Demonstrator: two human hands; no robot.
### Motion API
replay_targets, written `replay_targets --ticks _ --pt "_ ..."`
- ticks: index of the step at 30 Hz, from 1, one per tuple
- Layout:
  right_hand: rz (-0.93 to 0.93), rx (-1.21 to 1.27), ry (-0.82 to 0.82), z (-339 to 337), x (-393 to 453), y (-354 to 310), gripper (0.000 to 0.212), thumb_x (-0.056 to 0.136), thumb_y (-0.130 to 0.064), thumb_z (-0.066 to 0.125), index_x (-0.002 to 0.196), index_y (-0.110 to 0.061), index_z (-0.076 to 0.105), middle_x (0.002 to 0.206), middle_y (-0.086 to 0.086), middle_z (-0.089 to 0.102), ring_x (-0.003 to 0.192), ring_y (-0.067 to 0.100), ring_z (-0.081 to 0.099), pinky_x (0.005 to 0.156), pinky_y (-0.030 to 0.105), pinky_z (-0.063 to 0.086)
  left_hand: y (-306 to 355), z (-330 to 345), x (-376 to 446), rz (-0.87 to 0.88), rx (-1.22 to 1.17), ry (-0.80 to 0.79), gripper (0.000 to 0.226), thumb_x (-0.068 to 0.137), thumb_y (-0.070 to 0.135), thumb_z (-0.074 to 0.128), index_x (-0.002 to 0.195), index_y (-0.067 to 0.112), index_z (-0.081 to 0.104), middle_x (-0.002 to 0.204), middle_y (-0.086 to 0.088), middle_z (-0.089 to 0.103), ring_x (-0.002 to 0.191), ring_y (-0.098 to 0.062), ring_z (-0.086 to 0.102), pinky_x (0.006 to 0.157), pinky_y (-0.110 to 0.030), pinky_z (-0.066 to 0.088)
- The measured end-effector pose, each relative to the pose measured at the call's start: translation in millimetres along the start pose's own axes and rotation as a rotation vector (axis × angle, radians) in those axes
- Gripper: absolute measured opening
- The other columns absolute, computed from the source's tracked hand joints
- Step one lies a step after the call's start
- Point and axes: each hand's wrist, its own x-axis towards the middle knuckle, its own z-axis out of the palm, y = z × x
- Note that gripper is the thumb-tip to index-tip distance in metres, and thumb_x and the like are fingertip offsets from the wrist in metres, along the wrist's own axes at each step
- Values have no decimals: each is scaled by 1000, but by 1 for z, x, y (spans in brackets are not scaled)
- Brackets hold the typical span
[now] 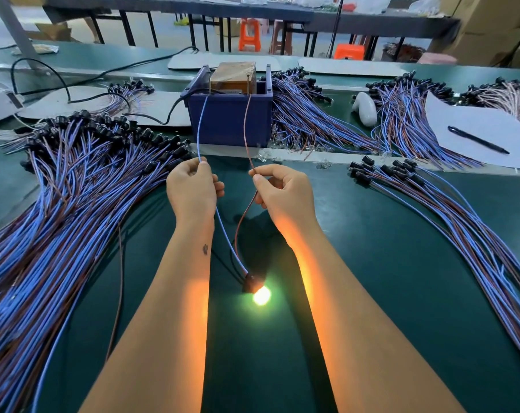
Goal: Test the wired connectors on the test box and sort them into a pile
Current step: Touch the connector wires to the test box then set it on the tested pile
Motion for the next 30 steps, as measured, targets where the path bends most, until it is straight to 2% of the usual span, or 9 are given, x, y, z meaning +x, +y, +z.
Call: replay_targets --ticks 5,10,13,16,19,21,25,28,30 --pt "-8 7 2 0 0 0 17 92 -11 61 88 -25 70 56 -12 61 54 2 58 55 17 48 0 0 0 0 -6 -7 14 100 17 51 94 22 61 68 3 57 44 0 54 49 -16 47" --pt "2 3 -4 0 0 0 19 91 -11 61 85 -27 69 56 -11 61 54 3 58 56 18 49 0 0 -1 7 -14 -10 13 101 17 50 95 22 61 67 3 56 44 0 54 48 -16 47" --pt "-6 -14 3 0 0 0 17 91 -12 61 87 -26 70 59 -4 63 55 8 59 58 25 52 1 -2 -1 13 -3 -24 12 100 17 51 98 18 62 64 3 56 43 -1 53 47 -16 47" --pt "-28 -38 6 2 -1 -1 14 91 -15 62 87 -26 70 65 10 65 64 28 63 65 40 55 3 -1 -4 9 17 -133 10 97 19 57 93 18 66 56 7 57 47 -4 54 49 -19 47" --pt "-45 -53 -8 4 -2 -1 10 89 -15 63 89 -21 72 67 14 65 69 35 62 69 46 54 3 3 -9 70 126 -259 12 94 24 61 90 21 72 71 8 63 65 -4 56 64 -23 49" --pt "-43 -61 -16 5 -2 -1 9 89 -15 64 89 -20 72 68 15 65 70 35 62 71 46 54 4 5 -13 74 100 -313 15 94 23 61 90 20 75 76 7 67 73 -8 59 72 -27 50" --pt "-43 -63 -55 4 -2 0 9 89 -16 65 89 -20 73 66 17 64 59 24 52 62 34 45 7 8 -18 28 22 -399 17 95 18 59 93 9 73 49 15 55 42 1 48 44 -12 39" --pt "-21 -4 -103 4 -4 -3 12 90 -13 63 87 -19 73 67 17 64 59 22 52 62 33 44 8 7 -18 -21 -20 -430 15 93 15 61 83 11 71 53 7 59 44 -6 51 44 -17 41" --pt "21 101 -113 2 -4 -4 17 91 -7 58 90 -15 73 62 8 62 58 13 54 62 29 46 10 6 -13 -88 -97 -404 18 94 16 58 79 13 67 46 7 46 39 -8 39 41 -18 32"
